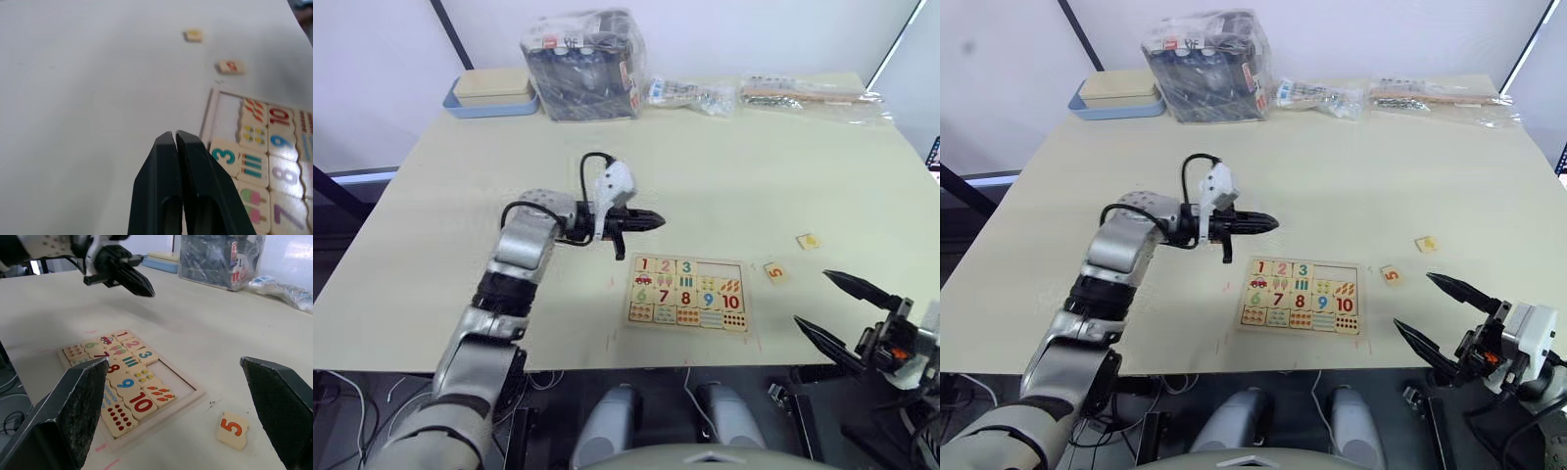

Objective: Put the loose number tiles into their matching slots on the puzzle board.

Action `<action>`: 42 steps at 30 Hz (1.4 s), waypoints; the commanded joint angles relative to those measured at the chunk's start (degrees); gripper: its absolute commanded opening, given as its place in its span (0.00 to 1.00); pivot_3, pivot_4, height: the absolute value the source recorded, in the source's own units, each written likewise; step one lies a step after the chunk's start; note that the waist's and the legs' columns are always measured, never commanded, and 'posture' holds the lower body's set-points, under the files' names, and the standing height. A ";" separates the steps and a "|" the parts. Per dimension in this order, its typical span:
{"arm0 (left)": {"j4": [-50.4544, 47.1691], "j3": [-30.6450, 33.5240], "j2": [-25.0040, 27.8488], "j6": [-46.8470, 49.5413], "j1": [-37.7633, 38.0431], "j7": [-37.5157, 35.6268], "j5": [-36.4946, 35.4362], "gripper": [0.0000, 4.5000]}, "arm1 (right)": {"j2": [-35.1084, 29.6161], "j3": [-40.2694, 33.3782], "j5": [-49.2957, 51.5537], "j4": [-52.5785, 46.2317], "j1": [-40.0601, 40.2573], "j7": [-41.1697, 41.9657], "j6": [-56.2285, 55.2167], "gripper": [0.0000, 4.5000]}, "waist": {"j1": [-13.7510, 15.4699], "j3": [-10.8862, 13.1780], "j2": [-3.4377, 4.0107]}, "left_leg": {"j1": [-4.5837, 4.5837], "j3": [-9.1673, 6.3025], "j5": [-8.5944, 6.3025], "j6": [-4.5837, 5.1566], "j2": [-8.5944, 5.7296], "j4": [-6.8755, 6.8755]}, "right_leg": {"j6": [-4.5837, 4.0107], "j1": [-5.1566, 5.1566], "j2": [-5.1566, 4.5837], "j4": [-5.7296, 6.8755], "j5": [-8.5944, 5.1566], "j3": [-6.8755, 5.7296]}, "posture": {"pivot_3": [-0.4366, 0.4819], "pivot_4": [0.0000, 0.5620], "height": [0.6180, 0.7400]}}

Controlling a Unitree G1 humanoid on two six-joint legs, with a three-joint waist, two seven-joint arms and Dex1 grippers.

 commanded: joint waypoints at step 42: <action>-38.94 21.18 -2.50 -2.85 55.68 29.99 -20.62 0.98 | -8.95 -9.84 5.26 19.05 -6.04 4.89 9.32 1.00 | 1.51 -0.18 0.14 | 0.04 0.30 -0.03 0.02 0.04 -0.09 | -0.25 0.04 -0.35 -0.18 -0.14 0.04 | 0.48 0.27 1.00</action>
